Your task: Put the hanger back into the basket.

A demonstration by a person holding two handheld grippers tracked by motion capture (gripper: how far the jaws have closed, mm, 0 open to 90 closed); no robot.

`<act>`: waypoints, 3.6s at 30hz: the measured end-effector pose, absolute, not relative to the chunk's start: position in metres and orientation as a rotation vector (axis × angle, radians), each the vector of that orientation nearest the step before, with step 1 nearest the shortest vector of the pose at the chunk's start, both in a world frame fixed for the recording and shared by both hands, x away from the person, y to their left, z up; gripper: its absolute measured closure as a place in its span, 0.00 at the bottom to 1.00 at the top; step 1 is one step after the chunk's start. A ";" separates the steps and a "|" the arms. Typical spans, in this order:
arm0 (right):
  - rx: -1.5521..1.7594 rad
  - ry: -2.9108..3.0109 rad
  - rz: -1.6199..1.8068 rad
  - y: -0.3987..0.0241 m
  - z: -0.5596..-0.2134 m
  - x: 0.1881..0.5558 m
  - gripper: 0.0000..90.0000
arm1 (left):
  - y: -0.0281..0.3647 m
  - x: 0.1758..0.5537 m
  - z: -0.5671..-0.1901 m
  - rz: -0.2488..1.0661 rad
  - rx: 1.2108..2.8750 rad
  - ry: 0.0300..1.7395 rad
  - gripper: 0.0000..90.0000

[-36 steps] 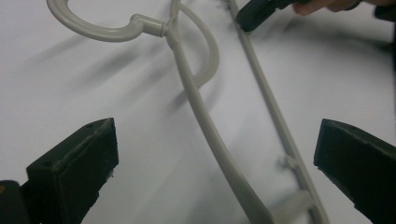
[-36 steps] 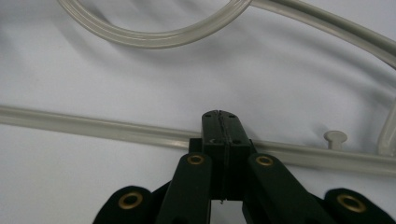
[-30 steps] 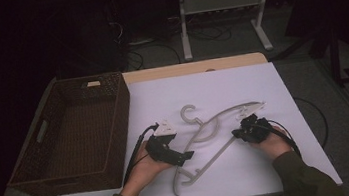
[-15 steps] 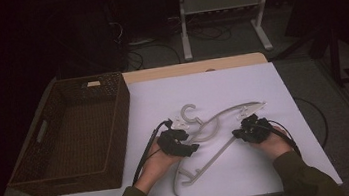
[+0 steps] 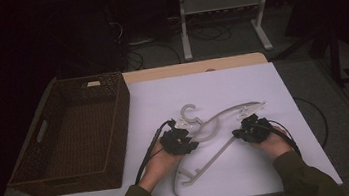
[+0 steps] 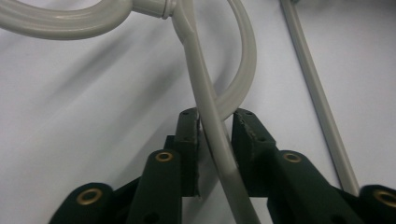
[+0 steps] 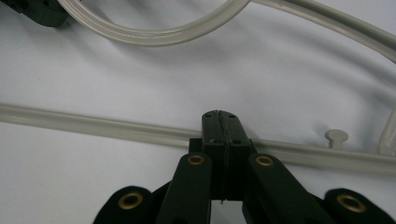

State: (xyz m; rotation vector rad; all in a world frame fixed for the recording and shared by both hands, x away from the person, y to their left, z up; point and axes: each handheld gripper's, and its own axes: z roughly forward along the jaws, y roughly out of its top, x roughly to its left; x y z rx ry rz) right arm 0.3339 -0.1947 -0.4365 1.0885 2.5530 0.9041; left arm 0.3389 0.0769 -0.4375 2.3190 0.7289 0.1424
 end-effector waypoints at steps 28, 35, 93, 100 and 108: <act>1.071 2.523 0.997 -0.198 -0.427 0.330 0.99 | 0.084 0.346 -0.432 0.187 2.286 0.892 0.91; 1.074 2.476 1.073 -0.202 -0.420 0.327 0.84 | 0.088 0.347 -0.429 0.183 2.271 0.888 0.91; 1.149 2.116 1.358 -0.255 -0.410 0.261 0.00 | 0.184 0.352 -0.276 0.304 2.153 0.927 0.91; 1.146 2.118 1.356 -0.255 -0.411 0.261 0.00 | 0.204 0.352 -0.258 0.347 2.136 0.939 0.92; 1.147 2.120 1.354 -0.255 -0.412 0.262 0.00 | 0.233 0.352 -0.245 0.394 2.110 0.979 0.92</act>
